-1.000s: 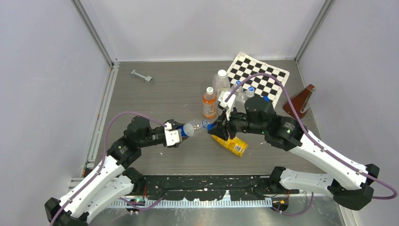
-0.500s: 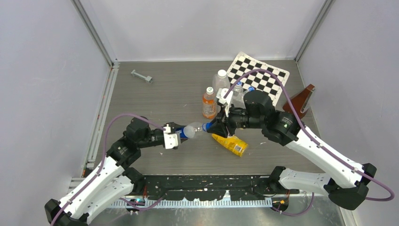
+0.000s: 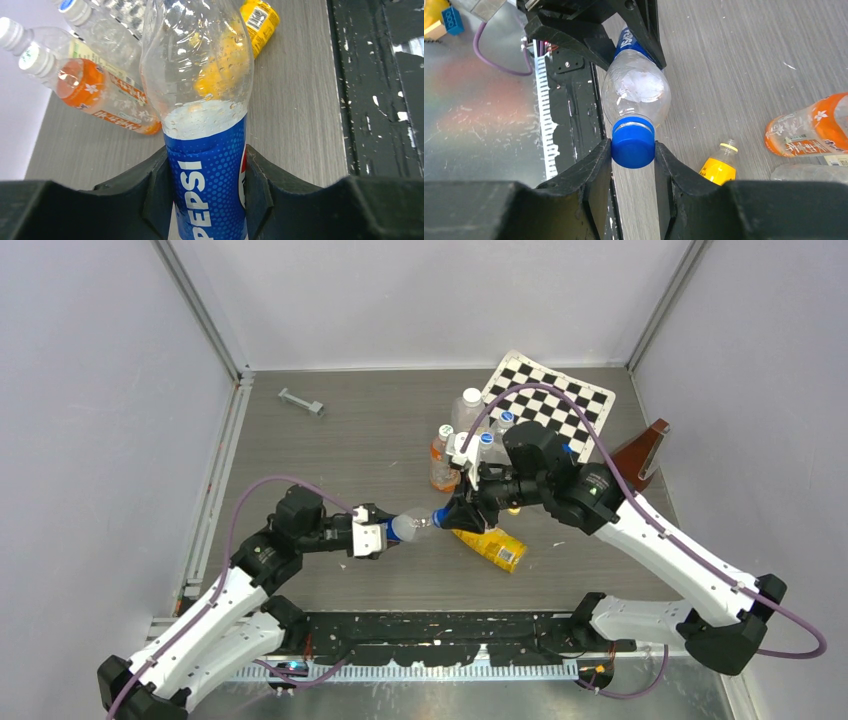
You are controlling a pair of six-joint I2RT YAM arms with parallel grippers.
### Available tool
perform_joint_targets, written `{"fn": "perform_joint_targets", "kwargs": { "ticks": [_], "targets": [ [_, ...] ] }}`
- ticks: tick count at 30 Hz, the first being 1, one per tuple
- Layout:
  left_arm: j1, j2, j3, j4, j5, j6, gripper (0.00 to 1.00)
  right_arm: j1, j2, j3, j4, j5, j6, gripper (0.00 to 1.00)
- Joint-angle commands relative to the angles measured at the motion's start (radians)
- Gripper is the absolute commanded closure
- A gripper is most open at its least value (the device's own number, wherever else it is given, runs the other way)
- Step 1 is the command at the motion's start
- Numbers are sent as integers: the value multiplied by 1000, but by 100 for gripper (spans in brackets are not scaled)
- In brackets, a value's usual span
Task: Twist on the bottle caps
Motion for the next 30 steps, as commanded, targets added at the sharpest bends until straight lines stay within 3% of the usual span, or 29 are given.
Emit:
{"fn": "perform_joint_targets", "kwargs": {
  "ticks": [1, 8, 14, 22, 30],
  "targets": [
    [-1, 18, 72, -8, 90, 25, 76, 0, 31, 65, -60, -95, -103, 100],
    [-1, 26, 68, 26, 109, 2, 76, -6, 79, 81, -97, -179, -167, 100],
    [-1, 14, 16, 177, 96, -80, 80, -21, 85, 53, 8, -216, -78, 100],
    [-7, 12, 14, 251, -25, -114, 84, -27, 105, 70, 13, -113, 63, 100],
    [-18, 55, 88, 195, -84, -133, 88, -30, 130, 104, -58, -14, 109, 100]
  ]
}}
